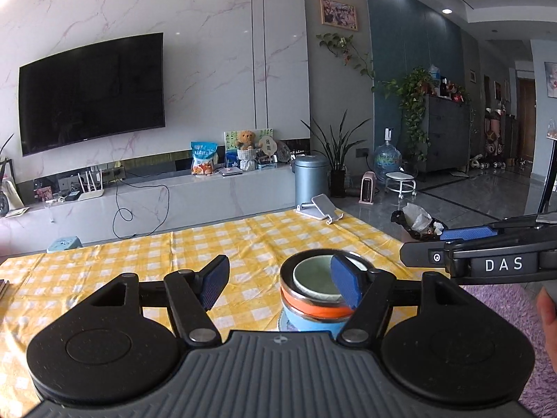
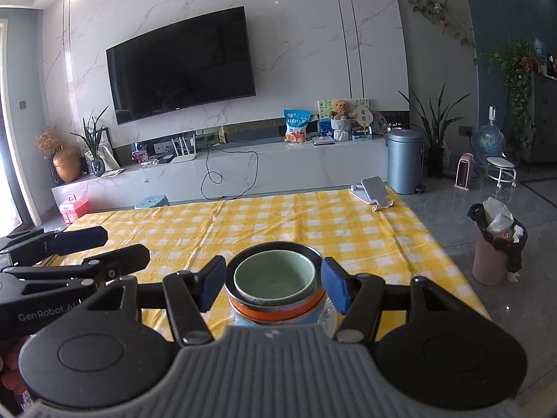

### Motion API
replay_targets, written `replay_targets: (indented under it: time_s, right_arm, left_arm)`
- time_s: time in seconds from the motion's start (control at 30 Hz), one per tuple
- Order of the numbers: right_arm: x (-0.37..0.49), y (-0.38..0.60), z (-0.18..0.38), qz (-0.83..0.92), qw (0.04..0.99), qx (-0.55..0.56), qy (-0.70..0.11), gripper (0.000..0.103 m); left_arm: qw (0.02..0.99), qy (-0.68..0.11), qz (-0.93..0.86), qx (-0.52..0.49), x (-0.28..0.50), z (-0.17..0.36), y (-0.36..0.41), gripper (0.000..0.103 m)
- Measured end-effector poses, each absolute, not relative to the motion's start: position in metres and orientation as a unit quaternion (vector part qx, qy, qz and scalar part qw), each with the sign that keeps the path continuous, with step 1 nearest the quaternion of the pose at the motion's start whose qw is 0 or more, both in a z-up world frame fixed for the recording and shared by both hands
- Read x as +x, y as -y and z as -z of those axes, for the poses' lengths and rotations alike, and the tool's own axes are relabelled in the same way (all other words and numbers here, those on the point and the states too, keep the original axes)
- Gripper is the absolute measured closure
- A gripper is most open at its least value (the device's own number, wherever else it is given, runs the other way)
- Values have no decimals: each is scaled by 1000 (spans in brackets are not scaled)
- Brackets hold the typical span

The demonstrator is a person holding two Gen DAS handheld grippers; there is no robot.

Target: Organize plates and bowls

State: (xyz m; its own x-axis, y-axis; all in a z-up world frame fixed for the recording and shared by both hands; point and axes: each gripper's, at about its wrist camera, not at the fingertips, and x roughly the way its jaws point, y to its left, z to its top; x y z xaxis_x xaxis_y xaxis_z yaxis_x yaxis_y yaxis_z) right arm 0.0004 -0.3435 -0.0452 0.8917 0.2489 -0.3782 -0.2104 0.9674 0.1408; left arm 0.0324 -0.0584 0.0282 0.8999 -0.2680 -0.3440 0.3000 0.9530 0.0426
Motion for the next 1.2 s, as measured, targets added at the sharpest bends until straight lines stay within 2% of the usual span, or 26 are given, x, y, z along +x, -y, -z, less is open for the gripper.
replay_targets:
  time_s: [0.27,0.33,0.6,0.63,0.87,1.2]
  right_arm:
    - [-7,317,92,-98,975,-51,-195,35]
    - [-4,317,103,-103,970,-48,-213,35]
    - [2,317,133,-104,961,-41,-254,33]
    - [3,317,135,-105,960,-41,-256,30]
    - [18,331,145,-91,950,3,-300,29]
    - [19,329,148,-91,948,2,-304,25]
  left_arm:
    - [971,-199,113,69,31,8,58,19]
    - [968,-214,111,71,31,16,58,14]
    - [954,-271,89,88,36,46,66,14]
    - [954,-274,86,89,36,48,65,13]
    - [946,-297,61,116,35,63,62,13]
    - [942,-303,64,130,33,65,66,13]
